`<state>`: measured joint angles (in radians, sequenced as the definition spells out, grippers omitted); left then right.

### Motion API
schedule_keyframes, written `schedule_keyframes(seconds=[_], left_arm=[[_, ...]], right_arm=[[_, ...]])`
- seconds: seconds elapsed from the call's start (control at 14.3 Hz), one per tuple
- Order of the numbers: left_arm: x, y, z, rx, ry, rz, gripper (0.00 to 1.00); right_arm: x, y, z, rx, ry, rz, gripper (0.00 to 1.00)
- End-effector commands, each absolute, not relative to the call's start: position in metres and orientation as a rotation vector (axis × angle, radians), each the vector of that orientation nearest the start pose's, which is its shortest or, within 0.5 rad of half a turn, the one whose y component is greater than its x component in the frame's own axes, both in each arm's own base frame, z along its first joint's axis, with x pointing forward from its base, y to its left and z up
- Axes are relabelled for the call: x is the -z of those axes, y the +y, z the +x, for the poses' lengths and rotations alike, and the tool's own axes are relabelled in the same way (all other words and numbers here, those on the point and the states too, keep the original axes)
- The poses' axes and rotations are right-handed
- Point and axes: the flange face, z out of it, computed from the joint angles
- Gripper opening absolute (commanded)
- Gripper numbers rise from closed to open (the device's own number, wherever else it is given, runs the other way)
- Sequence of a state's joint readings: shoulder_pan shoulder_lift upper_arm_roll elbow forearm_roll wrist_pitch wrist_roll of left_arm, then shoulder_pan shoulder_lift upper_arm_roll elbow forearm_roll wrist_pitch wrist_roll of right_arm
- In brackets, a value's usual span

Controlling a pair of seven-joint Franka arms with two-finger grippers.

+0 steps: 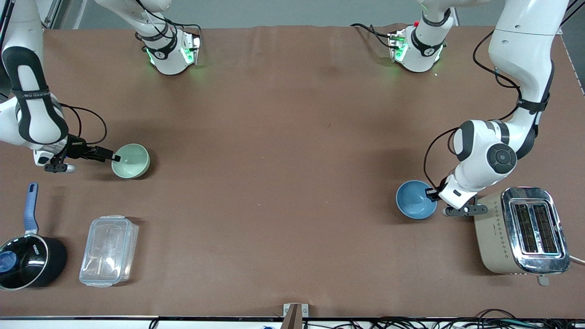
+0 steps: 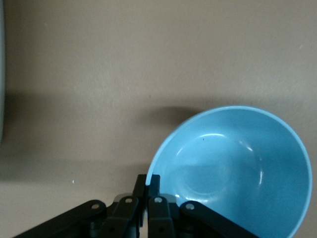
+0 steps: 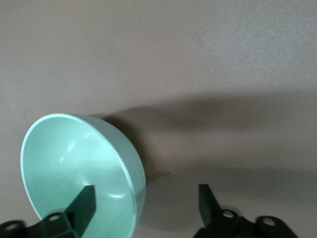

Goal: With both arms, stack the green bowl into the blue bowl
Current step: 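Grasp the blue bowl with the left gripper while the right gripper grasps the green bowl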

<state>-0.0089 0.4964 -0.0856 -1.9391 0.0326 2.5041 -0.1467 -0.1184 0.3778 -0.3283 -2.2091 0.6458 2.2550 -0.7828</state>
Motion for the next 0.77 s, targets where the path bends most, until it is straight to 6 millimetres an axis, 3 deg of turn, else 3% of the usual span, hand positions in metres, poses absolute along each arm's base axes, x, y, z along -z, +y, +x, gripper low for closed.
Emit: schedule_keyframes(seconds=[0.0, 0.14, 0.21, 0.28, 0.42, 0.49, 0.7], left_arm=[[-0.259, -0.082, 0.632, 0.135, -0.083, -3.164, 0.00], [-0.280, -0.137, 0.629, 0.081, -0.163, -3.163, 0.00], [-0.289, -0.174, 0.625, 0.058, -0.221, -3.158, 0.00], [-0.292, -0.208, 0.617, 0.046, -0.251, -3.155, 0.00], [-0.293, -0.261, 0.597, 0.048, -0.259, -3.157, 0.00], [-0.294, -0.280, 0.589, 0.047, -0.293, -3.155, 0.00], [-0.290, -0.332, 0.567, 0.042, -0.377, -3.152, 0.00]], right_arm=[[-0.193, -0.216, 0.474, -0.019, 0.239, -2.686, 0.66], [-0.187, -0.214, 0.474, -0.017, 0.269, -2.668, 0.66], [-0.187, -0.212, 0.475, -0.011, 0.275, -2.664, 0.63], [-0.186, -0.212, 0.475, -0.011, 0.278, -2.663, 0.56], [-0.186, -0.211, 0.475, -0.010, 0.276, -2.664, 0.24], [-0.185, -0.211, 0.475, -0.011, 0.278, -2.663, 0.15], [-0.184, -0.209, 0.475, -0.018, 0.276, -2.660, 0.05]])
